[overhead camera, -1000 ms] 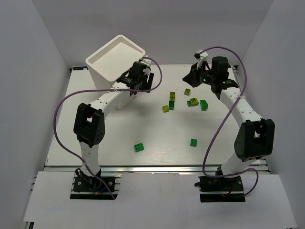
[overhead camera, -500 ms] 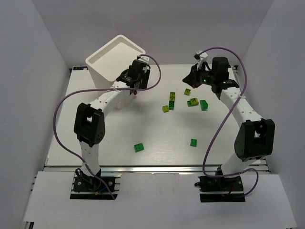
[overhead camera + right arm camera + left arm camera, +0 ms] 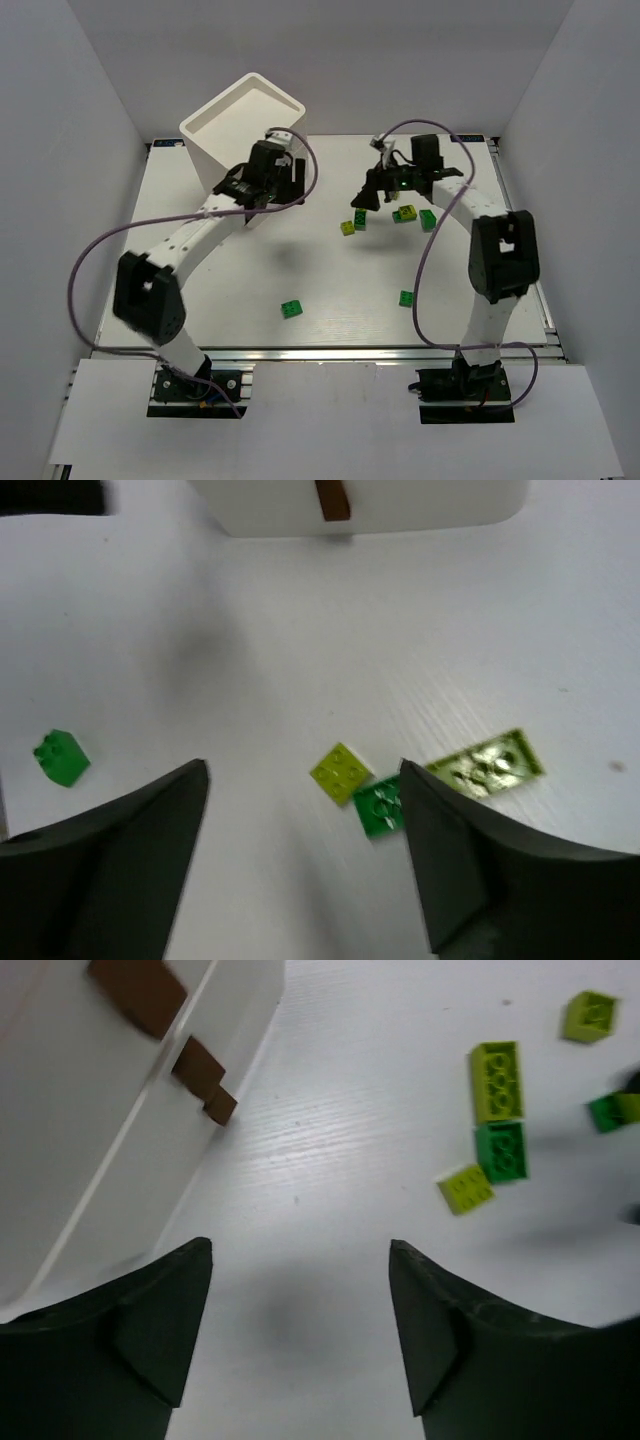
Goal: Sort the legos into containers by color
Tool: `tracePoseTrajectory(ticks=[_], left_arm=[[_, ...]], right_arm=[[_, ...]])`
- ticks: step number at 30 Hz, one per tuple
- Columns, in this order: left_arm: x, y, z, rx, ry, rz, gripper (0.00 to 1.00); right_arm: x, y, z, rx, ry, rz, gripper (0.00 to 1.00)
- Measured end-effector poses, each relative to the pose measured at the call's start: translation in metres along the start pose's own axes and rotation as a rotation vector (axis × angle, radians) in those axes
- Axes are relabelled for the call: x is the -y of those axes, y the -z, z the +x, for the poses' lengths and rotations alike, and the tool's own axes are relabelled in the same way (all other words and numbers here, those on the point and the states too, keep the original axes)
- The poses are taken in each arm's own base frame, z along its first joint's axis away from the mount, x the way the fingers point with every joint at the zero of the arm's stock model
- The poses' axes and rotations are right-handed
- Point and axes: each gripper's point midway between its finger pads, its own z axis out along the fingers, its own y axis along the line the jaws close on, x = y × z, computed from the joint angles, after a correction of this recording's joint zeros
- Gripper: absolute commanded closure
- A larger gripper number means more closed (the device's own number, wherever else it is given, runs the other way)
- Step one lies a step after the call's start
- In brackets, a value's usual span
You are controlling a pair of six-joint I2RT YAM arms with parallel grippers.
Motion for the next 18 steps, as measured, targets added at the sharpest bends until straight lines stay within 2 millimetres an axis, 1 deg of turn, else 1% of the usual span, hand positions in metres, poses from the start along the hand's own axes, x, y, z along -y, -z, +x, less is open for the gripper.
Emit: tracePoseTrajectory(ticks=[2,5,6,7,9,10,13,16,18], left_arm=[[0.0,0.035,-0.001,0.034,0.052,0.037,0.13],[-0.007,0.092,-0.001,0.099,0.137,0.068,0.1],[-0.01,0.112,-0.003,0.128,0.168,0.076,0.1],[-0.012,0.127,-0.002,0.149,0.194,0.08,0.09],[-0.019,0.155,0.004,0.182,0.257,0.082,0.09],[-0.023,0.165,0.01,0.191,0.285,0.081,0.07],[-0.034,0.185,0.037,0.174,0.369,0.051,0.05],[-0.045,0.194,0.066,0.147,0.442,0.011,0.03],[-0.052,0.201,0.08,0.14,0.483,-0.014,0.02]], right_arm=[[-0.002,-0.027,0.016,-0.026,-0.012,-0.046,0.11],[-0.007,-0.069,0.027,-0.042,0.011,-0.068,0.11],[-0.008,-0.083,0.028,-0.042,0.025,-0.062,0.12],[-0.009,-0.095,0.026,-0.037,0.043,-0.052,0.13],[-0.012,-0.123,0.015,-0.012,0.084,-0.027,0.15],[-0.011,-0.135,0.007,0.009,0.103,-0.009,0.16],[-0.012,-0.17,-0.018,0.08,0.151,0.048,0.18],[-0.01,-0.197,-0.039,0.146,0.171,0.11,0.21],[-0.006,-0.212,-0.048,0.177,0.172,0.144,0.21]])
